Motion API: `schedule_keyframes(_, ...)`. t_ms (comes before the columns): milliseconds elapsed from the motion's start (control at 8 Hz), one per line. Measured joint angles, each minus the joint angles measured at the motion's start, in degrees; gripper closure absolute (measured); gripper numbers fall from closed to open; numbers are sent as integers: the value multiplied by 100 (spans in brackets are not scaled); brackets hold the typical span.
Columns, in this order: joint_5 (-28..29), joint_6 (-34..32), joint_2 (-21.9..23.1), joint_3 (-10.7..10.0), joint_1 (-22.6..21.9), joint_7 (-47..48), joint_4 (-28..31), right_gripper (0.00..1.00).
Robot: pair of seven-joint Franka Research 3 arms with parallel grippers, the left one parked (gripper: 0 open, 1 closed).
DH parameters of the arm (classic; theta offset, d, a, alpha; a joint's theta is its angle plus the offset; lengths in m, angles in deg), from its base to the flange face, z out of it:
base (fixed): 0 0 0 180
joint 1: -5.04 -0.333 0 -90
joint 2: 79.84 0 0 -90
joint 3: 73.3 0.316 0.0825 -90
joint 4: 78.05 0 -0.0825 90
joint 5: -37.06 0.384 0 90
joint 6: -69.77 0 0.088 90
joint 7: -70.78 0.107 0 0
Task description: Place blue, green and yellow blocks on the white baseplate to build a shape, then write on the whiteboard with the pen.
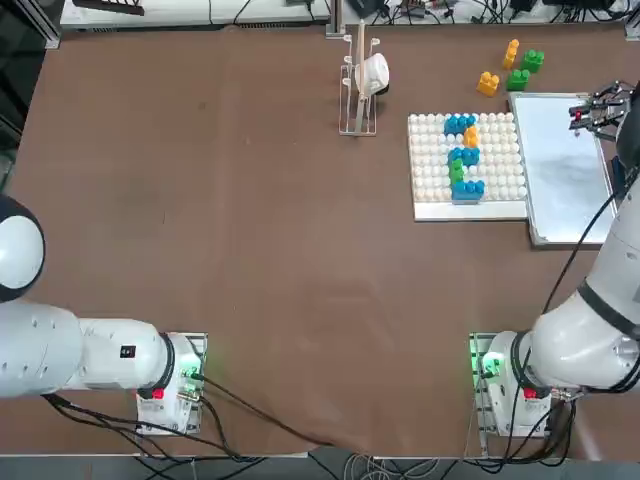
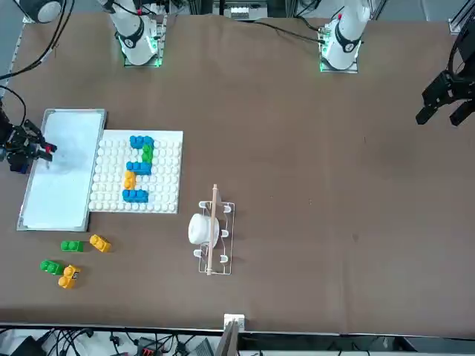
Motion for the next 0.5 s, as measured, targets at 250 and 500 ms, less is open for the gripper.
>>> schedule_keyframes(250,0,-269,-189,20,311,-300,36,81)
schedule_keyframes(500,6,-323,-358,181,609,-550,43,81)
